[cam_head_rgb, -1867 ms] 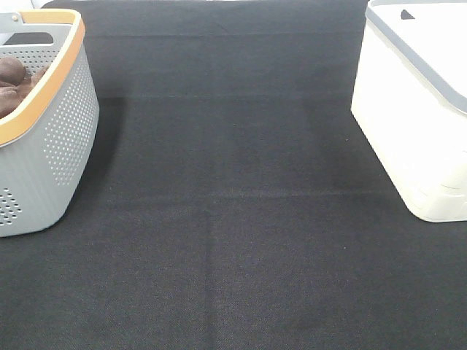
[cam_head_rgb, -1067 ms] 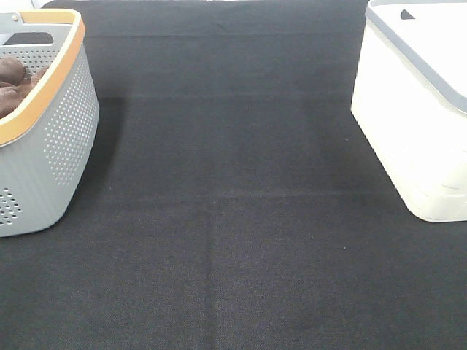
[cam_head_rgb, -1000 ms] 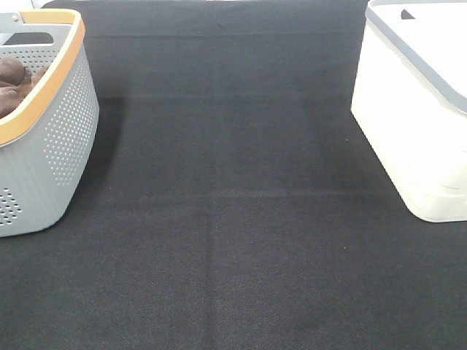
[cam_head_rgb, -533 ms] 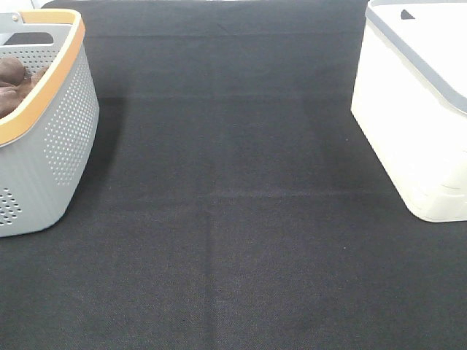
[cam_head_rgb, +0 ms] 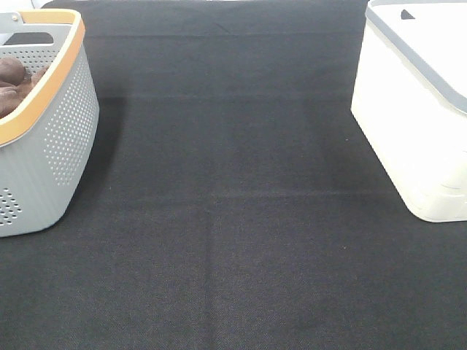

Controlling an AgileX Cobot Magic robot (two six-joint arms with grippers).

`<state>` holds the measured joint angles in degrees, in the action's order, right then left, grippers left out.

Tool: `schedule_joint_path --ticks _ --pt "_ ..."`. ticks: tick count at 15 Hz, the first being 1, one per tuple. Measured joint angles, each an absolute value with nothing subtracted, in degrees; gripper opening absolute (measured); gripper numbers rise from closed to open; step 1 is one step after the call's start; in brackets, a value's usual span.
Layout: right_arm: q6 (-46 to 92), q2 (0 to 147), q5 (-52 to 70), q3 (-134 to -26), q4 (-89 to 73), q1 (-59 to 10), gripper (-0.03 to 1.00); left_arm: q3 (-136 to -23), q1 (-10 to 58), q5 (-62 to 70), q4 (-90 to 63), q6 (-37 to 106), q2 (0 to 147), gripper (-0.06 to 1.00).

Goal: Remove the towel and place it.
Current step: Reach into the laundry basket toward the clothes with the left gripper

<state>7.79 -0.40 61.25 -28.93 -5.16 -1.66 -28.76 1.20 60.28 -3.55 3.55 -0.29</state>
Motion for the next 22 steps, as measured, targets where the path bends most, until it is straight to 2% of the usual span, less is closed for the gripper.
schedule_joint_path --ticks 22 --pt "7.79 -0.40 61.25 -28.93 -5.16 -1.66 0.72 -28.76 1.20 60.28 -3.55 3.55 -0.29 0.55"
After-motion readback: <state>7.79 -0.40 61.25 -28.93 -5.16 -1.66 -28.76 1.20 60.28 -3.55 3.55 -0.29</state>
